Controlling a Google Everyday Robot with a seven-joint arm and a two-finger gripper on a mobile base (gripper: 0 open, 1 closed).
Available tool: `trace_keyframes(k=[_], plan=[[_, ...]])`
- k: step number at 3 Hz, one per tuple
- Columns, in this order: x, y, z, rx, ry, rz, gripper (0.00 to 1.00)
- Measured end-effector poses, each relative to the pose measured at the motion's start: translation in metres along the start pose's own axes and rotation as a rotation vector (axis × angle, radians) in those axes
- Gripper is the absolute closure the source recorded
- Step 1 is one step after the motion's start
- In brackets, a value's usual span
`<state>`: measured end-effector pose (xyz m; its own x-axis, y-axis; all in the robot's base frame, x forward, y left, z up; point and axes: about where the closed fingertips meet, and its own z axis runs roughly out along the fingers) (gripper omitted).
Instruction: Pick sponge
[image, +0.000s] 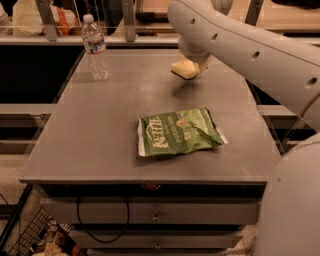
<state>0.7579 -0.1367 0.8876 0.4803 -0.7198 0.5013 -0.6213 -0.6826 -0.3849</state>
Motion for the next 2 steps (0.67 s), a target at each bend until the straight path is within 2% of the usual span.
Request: trace_keyframes(k=[2], plan=[[0.041,-0.024,-0.06,0.122,0.103,0.022,1.0]])
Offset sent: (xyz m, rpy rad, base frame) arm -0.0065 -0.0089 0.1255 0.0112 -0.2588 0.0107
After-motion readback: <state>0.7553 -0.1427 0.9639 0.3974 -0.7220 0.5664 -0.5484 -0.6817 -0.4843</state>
